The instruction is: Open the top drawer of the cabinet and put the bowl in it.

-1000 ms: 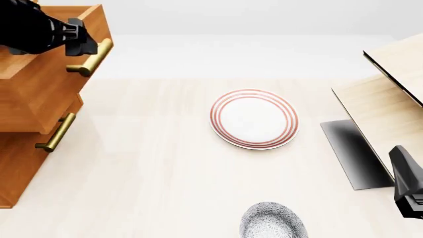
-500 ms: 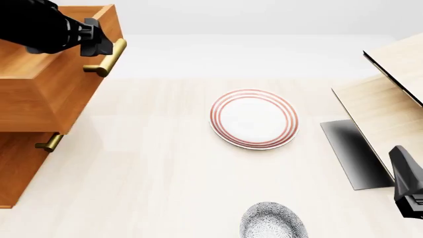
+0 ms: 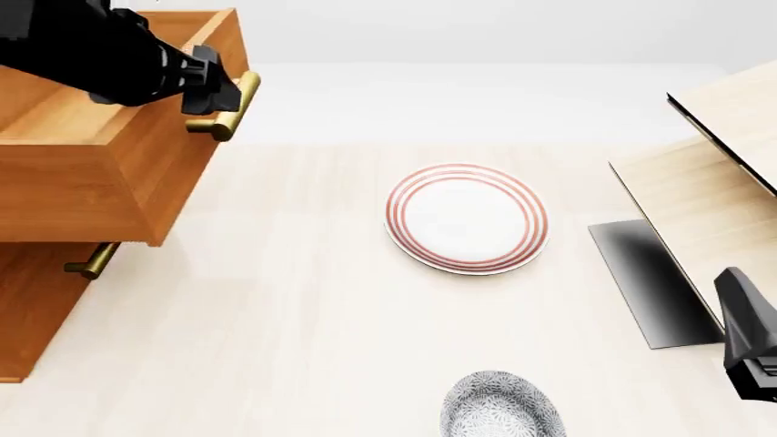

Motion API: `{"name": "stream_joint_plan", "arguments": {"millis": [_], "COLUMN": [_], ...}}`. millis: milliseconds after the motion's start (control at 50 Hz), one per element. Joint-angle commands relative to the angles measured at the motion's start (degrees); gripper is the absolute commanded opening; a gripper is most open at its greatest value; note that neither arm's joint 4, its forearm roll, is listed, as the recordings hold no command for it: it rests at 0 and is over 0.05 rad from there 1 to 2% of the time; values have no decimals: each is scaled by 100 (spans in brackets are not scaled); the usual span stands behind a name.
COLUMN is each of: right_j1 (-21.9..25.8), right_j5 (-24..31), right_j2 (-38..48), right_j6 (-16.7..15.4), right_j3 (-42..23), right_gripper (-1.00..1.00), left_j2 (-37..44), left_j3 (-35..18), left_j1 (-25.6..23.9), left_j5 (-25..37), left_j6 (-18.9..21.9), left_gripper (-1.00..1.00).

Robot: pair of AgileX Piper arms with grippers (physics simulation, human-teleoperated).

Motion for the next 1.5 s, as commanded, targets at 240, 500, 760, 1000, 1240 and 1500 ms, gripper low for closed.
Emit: {"name": "stream_joint_plan", "arguments": {"millis": [240, 500, 760, 1000, 1240, 1500], "right_j1": [1, 1, 0, 1, 0, 0], "right_j5": [2, 2, 2, 2, 2, 2], "right_j2": [-9, -9, -8, -8, -10, -9], "right_j6": [-2, -2, -2, -1, -3, -2], "right_j3": [4, 4, 4, 4, 4, 4], "right_gripper": [100, 100, 100, 100, 100, 100], "left_j2": [122, -20, -92, -89, -159, -339], "left_j3": [8, -137, -448, -882, -1259, -1630], "left_j1": [-268, -173, -167, -110, -167, -304], "left_j5": [19, 160, 406, 745, 1013, 1278], "left_j6": [61, 89, 215, 438, 632, 772], "left_gripper": [100, 100, 100, 100, 100, 100]}}
